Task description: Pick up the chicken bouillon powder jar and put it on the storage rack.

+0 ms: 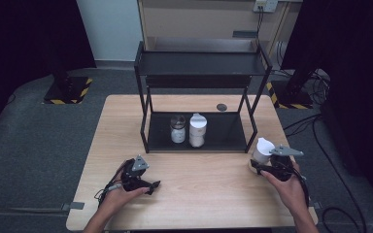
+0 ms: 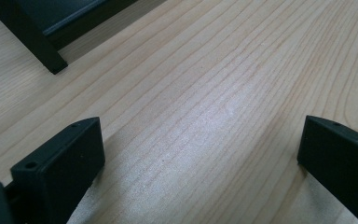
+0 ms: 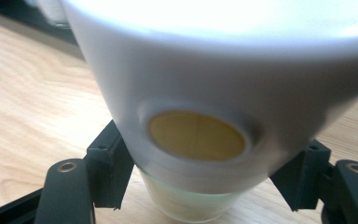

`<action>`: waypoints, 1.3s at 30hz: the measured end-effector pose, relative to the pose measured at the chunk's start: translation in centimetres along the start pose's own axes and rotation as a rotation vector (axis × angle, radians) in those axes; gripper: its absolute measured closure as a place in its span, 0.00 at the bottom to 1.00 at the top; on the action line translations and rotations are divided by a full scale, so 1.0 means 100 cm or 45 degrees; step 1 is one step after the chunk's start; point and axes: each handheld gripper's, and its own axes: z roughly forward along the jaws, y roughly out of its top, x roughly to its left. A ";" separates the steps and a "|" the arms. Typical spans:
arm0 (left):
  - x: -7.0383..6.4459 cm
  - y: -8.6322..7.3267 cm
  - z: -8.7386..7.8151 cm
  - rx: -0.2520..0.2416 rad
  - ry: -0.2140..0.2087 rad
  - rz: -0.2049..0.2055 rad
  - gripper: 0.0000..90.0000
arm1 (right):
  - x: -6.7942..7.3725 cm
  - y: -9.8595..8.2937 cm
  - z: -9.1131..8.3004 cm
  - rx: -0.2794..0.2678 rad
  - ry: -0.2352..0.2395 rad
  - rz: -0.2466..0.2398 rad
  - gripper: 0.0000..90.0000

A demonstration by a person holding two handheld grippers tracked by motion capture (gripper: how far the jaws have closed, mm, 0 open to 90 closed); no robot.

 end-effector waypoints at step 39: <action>0.000 0.000 0.000 0.000 0.000 0.000 0.00 | 0.045 0.051 0.051 -0.017 0.175 -0.156 0.35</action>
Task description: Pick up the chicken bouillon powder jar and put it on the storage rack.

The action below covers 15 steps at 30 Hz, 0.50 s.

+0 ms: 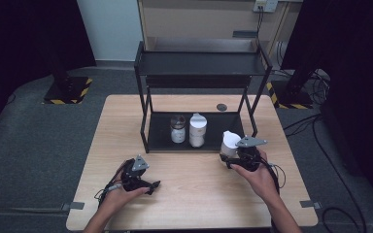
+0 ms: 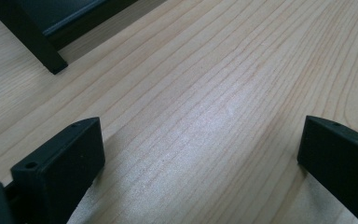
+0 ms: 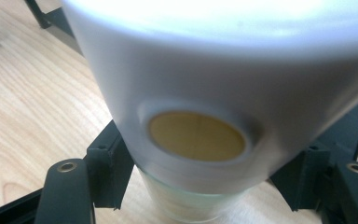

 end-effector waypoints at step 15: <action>0.000 0.000 0.000 0.000 0.000 0.001 0.00 | 0.000 0.023 0.022 -0.008 -0.049 0.023 0.35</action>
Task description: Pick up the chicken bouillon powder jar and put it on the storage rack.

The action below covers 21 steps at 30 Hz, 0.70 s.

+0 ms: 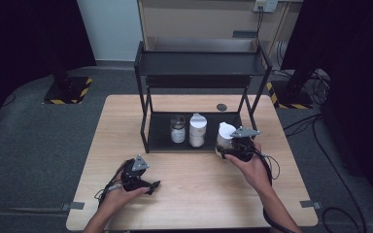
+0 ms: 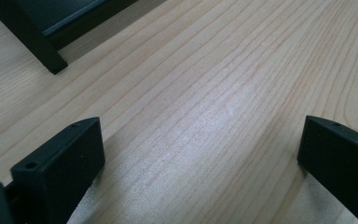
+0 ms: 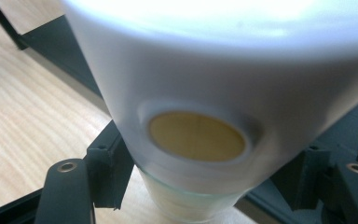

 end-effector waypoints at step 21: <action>0.000 0.000 0.000 0.000 0.000 0.000 0.00 | 0.005 0.022 0.033 0.011 -0.097 0.071 0.35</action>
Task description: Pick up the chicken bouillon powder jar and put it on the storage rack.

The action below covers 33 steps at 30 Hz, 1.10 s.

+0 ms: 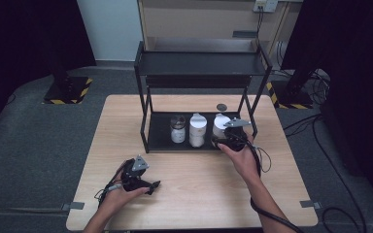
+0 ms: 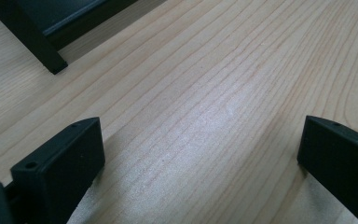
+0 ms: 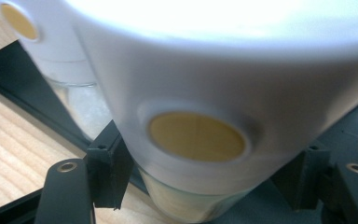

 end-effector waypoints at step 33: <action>0.000 0.000 0.000 0.000 0.000 -0.001 0.00 | 0.002 0.008 0.026 0.054 0.001 0.011 0.35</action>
